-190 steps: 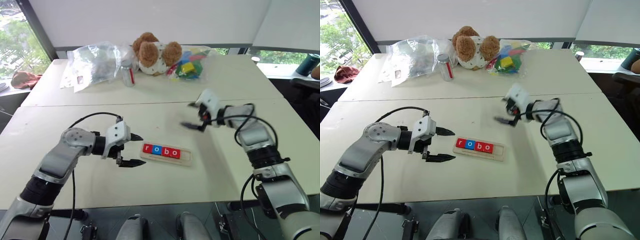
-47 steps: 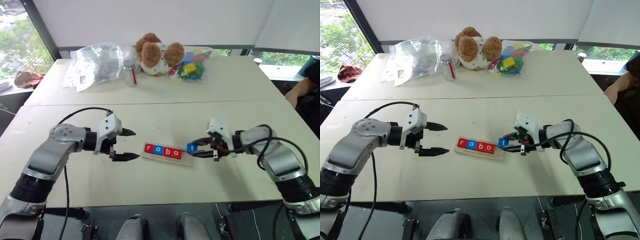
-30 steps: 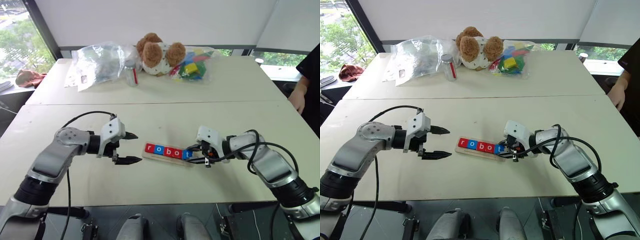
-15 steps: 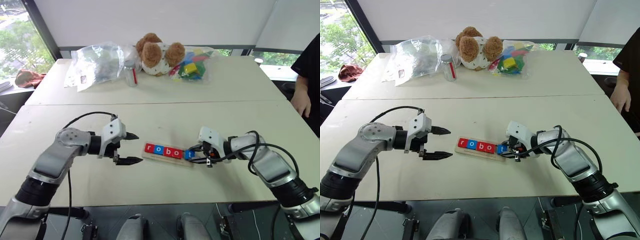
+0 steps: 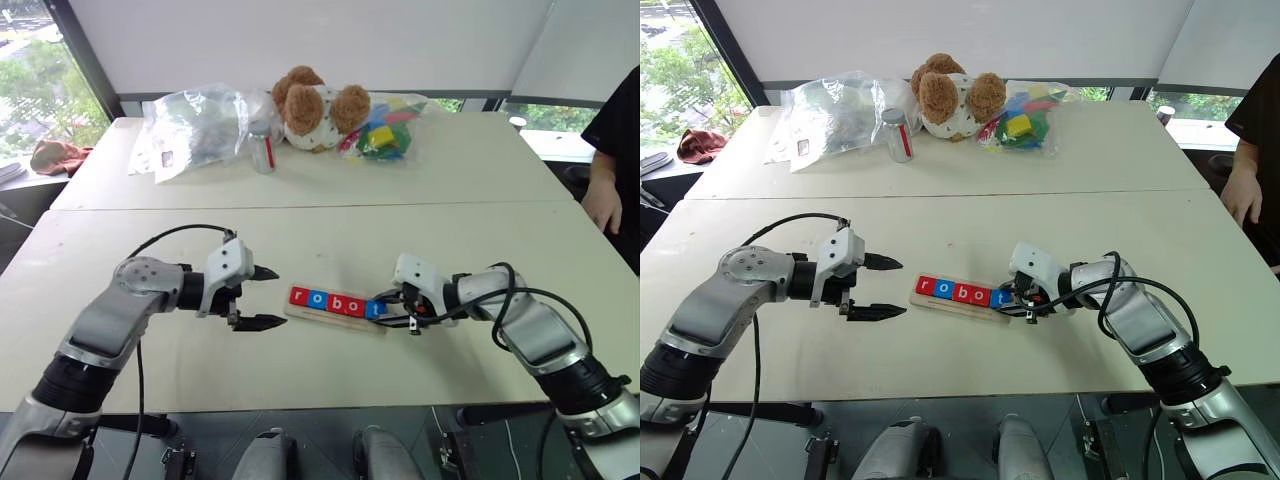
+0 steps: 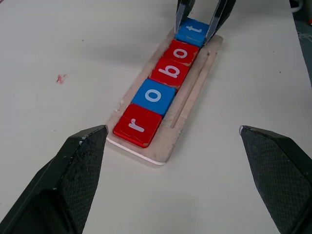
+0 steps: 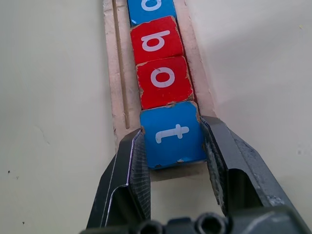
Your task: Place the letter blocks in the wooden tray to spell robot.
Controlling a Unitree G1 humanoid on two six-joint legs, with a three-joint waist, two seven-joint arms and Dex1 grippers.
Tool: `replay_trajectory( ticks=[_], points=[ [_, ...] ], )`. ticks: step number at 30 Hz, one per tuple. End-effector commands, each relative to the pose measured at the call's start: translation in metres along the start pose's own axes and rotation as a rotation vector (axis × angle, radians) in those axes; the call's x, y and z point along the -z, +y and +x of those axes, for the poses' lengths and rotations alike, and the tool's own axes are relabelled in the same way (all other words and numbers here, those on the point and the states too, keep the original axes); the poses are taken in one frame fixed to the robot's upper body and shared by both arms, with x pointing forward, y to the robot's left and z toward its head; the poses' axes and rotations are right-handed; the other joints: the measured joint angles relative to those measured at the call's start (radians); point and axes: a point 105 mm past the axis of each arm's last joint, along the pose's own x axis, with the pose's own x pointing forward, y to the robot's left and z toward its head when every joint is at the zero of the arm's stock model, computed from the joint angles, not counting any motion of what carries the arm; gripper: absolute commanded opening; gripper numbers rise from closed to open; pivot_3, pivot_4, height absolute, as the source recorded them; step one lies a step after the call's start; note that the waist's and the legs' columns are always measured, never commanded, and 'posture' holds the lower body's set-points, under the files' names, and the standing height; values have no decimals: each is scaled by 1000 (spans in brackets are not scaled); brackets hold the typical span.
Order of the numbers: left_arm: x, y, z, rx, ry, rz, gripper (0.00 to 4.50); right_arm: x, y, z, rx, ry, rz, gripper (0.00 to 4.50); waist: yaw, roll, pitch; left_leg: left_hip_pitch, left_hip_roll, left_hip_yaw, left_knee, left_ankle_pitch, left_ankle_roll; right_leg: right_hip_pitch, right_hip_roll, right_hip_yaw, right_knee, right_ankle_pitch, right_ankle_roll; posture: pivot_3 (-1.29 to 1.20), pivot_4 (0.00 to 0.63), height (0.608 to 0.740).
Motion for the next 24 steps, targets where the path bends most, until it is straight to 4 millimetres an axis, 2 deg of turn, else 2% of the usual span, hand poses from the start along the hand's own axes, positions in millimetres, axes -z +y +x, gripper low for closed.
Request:
replay_trajectory(
  ticks=[1,7,13,14,21,24],
  points=[
    [-8,0,0,-3,-13,43,4500,-10,2,4,-6,-26,-28,1135,0,0,0,0,0,0,0,0,0,0,0,0,0,0,0,0,150,740],
    [-8,0,0,-6,-12,42,4500,-11,3,6,-13,-31,-30,1135,-6,0,0,0,0,0,0,0,0,0,0,0,0,0,0,0,150,740],
    [-8,1,0,-7,-12,42,4500,-13,0,6,10,-39,-25,4231,-5,0,0,0,0,0,0,0,0,0,0,0,0,0,0,0,150,740],
    [-8,1,0,-7,-12,42,4500,-15,-1,5,14,-43,-29,4418,-5,0,0,0,0,0,0,0,0,0,0,0,0,0,0,0,150,740],
    [-8,3,0,-9,-14,41,4500,-26,-12,-12,62,-69,-59,4418,-4,0,0,0,0,0,0,0,0,0,0,0,0,0,0,0,150,740],
    [-8,4,1,-7,-15,40,4500,-22,-12,-16,67,-36,-106,4418,-3,0,0,0,0,0,0,0,0,0,0,0,0,0,0,0,150,740]
  ],
)
